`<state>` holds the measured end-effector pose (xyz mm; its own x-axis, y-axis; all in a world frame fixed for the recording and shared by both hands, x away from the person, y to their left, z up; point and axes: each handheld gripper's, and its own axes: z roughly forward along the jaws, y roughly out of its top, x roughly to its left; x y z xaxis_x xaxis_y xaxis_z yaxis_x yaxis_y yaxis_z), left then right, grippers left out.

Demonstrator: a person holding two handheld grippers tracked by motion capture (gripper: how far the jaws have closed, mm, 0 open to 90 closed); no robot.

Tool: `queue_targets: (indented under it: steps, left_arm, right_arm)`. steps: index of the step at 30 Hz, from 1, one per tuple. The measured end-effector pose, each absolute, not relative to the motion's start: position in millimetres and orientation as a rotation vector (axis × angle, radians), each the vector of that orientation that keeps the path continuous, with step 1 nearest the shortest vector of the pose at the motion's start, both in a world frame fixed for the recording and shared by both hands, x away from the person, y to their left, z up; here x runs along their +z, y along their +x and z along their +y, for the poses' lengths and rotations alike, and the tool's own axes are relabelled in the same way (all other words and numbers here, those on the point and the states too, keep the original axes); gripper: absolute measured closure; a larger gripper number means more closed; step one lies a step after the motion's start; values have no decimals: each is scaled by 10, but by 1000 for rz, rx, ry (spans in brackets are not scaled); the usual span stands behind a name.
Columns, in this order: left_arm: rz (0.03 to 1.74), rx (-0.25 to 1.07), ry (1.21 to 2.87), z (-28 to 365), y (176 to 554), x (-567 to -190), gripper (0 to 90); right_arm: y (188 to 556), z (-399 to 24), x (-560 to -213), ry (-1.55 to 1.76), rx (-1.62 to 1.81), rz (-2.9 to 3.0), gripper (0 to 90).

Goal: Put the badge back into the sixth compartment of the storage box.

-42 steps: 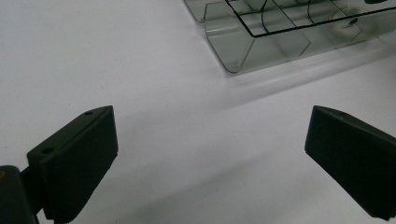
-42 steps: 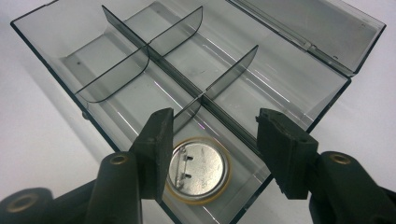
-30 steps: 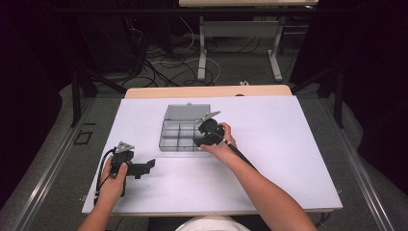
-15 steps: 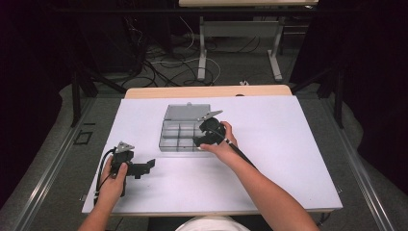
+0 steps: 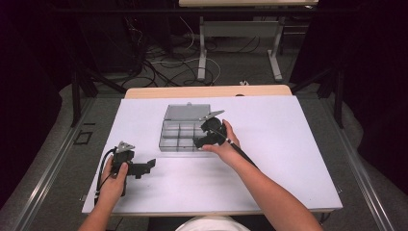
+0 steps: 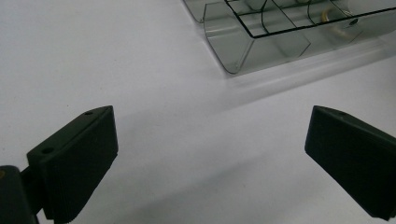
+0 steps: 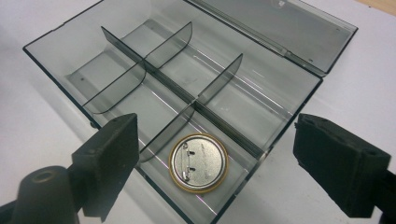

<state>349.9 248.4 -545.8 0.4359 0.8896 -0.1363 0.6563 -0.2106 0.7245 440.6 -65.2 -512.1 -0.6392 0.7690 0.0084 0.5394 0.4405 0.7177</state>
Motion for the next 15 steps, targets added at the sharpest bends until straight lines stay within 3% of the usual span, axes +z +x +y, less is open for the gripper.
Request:
queue_targets:
  steps: [15]
  left_arm:
    - [1304,405,1950,2498,3480,-5456,31]
  right_arm:
    - [4328,-778,-5031,1198,1027,2346,138]
